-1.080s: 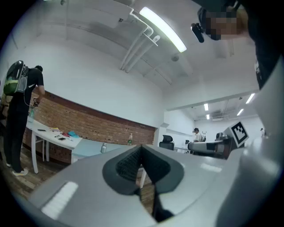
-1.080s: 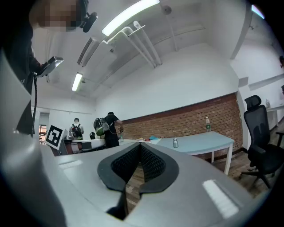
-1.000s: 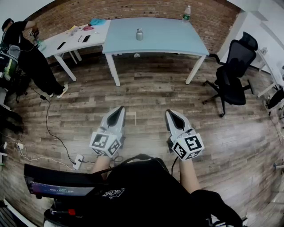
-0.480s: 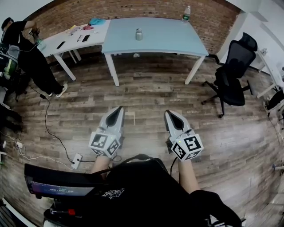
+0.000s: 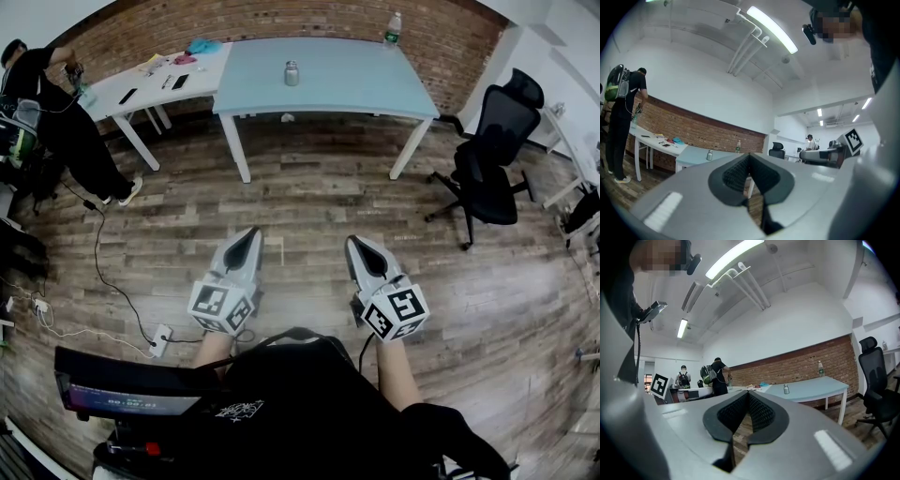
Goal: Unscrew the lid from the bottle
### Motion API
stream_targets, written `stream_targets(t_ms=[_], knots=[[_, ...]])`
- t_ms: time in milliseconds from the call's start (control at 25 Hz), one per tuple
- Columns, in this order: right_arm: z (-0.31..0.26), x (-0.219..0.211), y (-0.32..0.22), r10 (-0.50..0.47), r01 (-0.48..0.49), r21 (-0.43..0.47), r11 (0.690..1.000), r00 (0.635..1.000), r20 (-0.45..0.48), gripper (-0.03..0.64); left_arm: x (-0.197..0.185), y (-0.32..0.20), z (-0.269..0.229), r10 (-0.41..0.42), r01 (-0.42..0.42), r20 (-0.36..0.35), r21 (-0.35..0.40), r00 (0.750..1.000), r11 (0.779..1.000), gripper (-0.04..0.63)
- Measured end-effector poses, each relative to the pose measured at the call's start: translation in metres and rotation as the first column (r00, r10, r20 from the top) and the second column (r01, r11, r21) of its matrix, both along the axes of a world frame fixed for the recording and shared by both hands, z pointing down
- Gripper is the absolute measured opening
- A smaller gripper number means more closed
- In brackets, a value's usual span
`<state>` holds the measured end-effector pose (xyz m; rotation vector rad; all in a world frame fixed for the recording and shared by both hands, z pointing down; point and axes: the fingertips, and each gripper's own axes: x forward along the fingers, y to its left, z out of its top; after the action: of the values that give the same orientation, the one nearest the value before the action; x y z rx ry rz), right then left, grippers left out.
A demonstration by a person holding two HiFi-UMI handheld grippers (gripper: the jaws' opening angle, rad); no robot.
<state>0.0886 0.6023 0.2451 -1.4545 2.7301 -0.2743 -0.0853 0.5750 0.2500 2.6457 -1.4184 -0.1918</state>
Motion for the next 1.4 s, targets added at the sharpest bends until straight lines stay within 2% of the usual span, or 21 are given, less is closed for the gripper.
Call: stream_targets(t_ms=[200, 840, 1400], knots=[[0.003, 0.007, 0.001, -0.005, 0.005, -0.003, 1.0, 1.0, -0.011, 0.002, 0.006, 0.001, -0.002, -0.012, 0.012, -0.017, 0.001, 1.0, 1.0, 0.0], [0.005, 0.041, 0.011, -0.048, 0.048, 0.0, 0.999, 0.999, -0.022, 0.002, 0.039, 0.018, -0.004, -0.041, 0.041, 0.017, 0.008, 0.999, 0.999, 0.0], [0.009, 0.043, 0.006, -0.045, 0.045, -0.009, 0.999, 0.999, -0.008, 0.002, 0.038, 0.01, -0.001, -0.041, 0.041, 0.022, 0.001, 0.999, 0.999, 0.0]])
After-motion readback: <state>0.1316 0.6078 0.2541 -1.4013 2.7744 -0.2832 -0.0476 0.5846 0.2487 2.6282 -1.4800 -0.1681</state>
